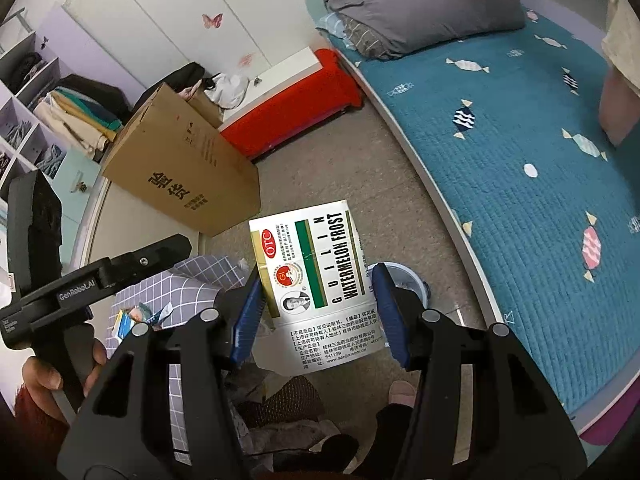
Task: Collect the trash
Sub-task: 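Carry both items over the blue bin and open both grippers, then grasp the yellow paper cup with the left gripper while the right grasps the brown paper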
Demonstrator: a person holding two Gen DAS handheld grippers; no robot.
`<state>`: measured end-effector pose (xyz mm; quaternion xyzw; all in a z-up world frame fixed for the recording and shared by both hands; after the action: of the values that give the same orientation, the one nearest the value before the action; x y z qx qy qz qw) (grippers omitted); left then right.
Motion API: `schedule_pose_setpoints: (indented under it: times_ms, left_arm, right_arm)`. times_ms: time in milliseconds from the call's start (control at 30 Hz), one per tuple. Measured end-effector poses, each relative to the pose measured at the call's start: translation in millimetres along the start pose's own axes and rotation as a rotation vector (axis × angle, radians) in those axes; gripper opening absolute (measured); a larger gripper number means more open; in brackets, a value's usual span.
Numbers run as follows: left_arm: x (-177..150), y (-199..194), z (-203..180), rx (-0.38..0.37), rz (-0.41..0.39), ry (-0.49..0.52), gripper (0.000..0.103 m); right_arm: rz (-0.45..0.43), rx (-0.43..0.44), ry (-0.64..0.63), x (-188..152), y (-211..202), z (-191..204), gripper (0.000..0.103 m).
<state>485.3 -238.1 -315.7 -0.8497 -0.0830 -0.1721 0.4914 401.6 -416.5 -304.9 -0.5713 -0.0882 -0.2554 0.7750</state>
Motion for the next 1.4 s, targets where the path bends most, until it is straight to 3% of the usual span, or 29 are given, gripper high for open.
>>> schedule_pose_setpoints:
  times_ms: [467, 600, 733, 933, 1167, 1400]
  left_arm:
    - [-12, -37, 8, 0.063, -0.044, -0.001, 0.066]
    - [-18, -53, 14, 0.083, -0.069, -0.016, 0.066]
    - [-24, -68, 21, 0.102, -0.093, -0.03, 0.067]
    - [-42, -92, 30, 0.105, -0.12, -0.054, 0.068]
    - [-76, -127, 35, 0.084, -0.144, -0.06, 0.068]
    - [-115, -175, 80, 0.105, -0.183, -0.136, 0.068]
  right_arm:
    - [0.012, 0.052, -0.083, -4, 7, 38, 0.055]
    - [-0.003, 0.05, -0.108, 2, 9, 44, 0.066]
    - [-0.018, 0.054, -0.115, 1, 6, 52, 0.066]
    - [-0.027, 0.072, -0.149, -17, -10, 74, 0.066]
    - [-0.026, 0.123, -0.222, -51, -32, 127, 0.067]
    - [0.014, 0.183, -0.28, -94, -34, 190, 0.067]
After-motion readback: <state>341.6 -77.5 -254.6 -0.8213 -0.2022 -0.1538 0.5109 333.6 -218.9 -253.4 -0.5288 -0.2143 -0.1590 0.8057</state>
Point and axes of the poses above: each gripper's, at about its wrist camera, not at the fingertips, and y roughly the way its jaws point, z to its left, x to its top, the point moved 9 cm from there along y, roughly the way its jaws point, and after that the axes turned 7 degrees about -x, right-handed, at the moved point
